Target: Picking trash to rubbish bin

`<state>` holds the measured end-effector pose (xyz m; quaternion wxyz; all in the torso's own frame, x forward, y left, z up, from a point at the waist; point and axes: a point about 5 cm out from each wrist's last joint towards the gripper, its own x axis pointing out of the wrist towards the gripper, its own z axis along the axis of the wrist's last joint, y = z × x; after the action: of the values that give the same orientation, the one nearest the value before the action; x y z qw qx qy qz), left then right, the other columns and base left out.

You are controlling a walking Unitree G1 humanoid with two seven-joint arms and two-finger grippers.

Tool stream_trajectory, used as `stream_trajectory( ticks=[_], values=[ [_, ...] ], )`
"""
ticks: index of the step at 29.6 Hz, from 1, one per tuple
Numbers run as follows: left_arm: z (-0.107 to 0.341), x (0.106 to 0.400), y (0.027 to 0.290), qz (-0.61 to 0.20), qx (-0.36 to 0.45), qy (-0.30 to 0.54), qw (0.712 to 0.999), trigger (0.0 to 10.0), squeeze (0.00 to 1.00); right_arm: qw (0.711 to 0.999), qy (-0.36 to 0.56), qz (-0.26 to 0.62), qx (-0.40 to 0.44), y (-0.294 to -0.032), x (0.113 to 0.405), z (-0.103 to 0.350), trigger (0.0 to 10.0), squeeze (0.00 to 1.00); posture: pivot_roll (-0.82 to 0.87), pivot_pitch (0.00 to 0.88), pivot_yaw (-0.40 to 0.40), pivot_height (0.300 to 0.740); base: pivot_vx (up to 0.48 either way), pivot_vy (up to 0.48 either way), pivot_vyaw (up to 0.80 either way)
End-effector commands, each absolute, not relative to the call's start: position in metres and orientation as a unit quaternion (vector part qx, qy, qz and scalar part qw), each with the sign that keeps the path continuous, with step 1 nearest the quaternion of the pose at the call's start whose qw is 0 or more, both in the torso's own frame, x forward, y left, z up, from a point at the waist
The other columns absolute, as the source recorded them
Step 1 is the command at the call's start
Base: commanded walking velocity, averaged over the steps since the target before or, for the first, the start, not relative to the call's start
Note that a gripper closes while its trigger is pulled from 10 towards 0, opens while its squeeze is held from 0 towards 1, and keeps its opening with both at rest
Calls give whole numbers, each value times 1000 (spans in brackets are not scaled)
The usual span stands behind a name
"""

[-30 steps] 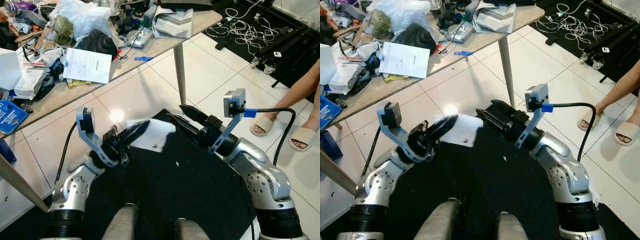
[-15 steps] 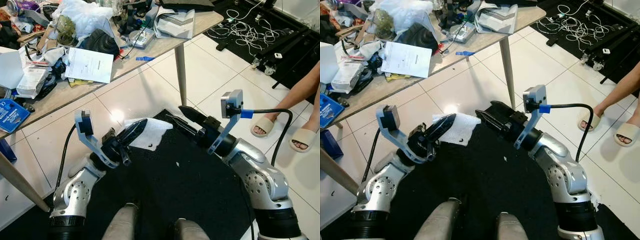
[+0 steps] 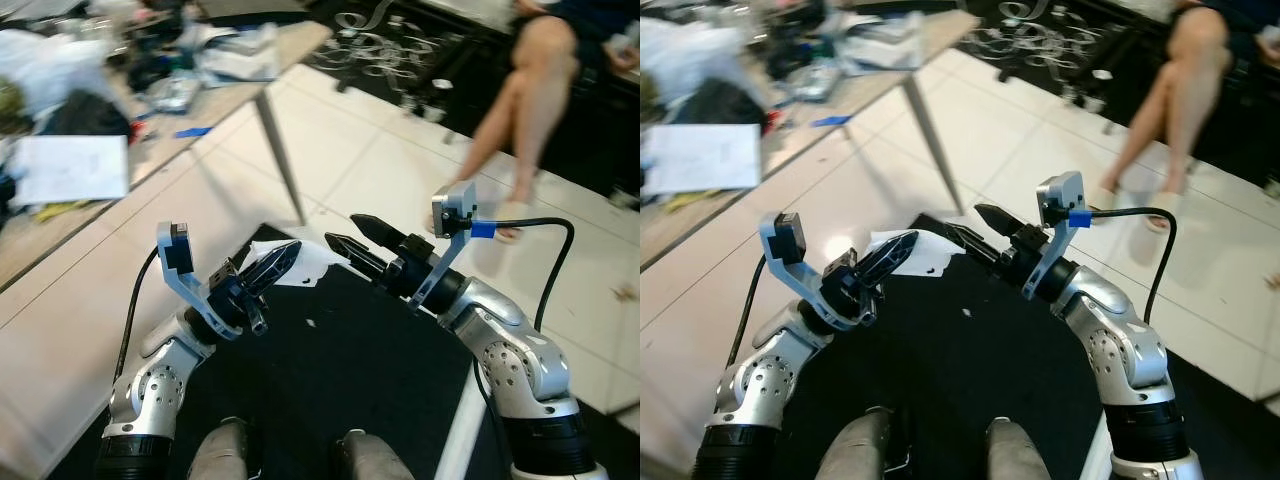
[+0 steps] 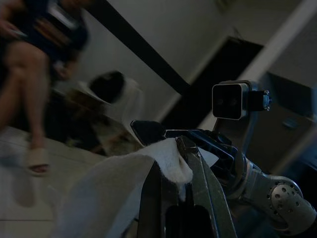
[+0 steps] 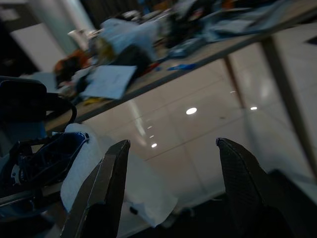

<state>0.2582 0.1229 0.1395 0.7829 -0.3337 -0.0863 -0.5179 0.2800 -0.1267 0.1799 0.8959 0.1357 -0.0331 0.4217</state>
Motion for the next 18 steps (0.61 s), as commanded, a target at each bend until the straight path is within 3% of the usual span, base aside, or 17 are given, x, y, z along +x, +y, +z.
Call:
stream_trajectory(
  ticks=[1, 18],
  values=[
    [137, 257, 120, -519, -336, -82, 781, 10000, 0, 898, -23, 417, 141, -128, 279, 173, 10000, 0, -38, 159, 5, 740, 0, 0, -800],
    [135, 256, 118, -520, -331, -76, 784, 10000, 0, 897, -24, 418, 143, -128, 279, 171, 10000, 0, -38, 144, 1, 740, 0, 0, -800]
  ],
)
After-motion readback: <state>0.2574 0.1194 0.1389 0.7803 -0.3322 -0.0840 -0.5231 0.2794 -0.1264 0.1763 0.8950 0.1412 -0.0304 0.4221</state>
